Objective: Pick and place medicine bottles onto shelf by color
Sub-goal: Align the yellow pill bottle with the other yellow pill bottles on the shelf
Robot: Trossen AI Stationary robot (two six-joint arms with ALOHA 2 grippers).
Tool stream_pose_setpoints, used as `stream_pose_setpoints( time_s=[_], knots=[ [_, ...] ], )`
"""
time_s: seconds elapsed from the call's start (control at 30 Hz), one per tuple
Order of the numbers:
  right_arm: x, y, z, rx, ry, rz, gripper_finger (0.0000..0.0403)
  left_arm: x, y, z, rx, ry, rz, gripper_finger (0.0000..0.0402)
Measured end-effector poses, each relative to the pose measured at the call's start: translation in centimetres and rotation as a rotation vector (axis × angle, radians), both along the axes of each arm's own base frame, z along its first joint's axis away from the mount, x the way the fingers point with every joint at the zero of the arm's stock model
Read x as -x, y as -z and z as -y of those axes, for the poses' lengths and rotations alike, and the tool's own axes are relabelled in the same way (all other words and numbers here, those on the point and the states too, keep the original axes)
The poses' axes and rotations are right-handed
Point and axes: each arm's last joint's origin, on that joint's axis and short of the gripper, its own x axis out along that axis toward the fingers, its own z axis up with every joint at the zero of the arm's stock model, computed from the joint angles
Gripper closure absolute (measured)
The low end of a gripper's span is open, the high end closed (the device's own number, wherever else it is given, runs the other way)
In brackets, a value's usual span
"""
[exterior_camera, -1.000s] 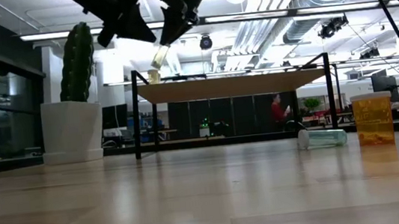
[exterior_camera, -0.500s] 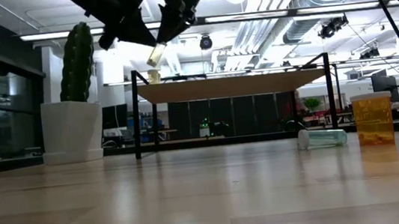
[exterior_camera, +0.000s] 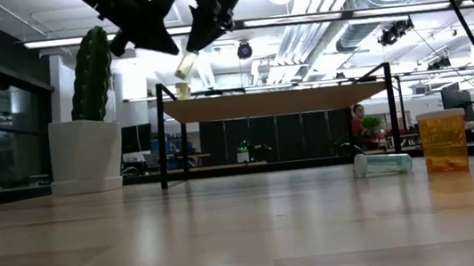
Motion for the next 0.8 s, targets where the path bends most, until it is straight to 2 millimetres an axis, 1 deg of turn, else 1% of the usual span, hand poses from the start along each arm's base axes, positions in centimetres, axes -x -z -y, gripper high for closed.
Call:
stream_pose_setpoints(
  time_s=[0.2,0.53,0.6,0.7,0.8],
  knots=[
    [-0.1,-0.1,0.0,0.001,-0.002,0.009,0.0281,-0.7,0.6,-0.2,0.028,0.037,0.003,0.0402],
    [-0.1,-0.2,0.0,0.006,0.000,0.023,0.0281,-0.8,0.4,-0.2,0.043,0.051,0.037,0.0402],
    [-0.1,-0.2,0.0,0.005,-0.001,0.024,0.0281,-0.7,0.5,-0.2,0.037,0.067,0.016,0.0402],
    [-0.1,-0.2,0.0,0.009,0.001,0.028,0.0281,0.4,0.0,0.2,0.013,0.041,-0.035,0.0402],
    [-0.1,-0.2,0.1,0.012,0.005,0.027,0.0281,2.7,-1.7,0.6,-0.026,-0.012,-0.004,0.0401]
  ],
)
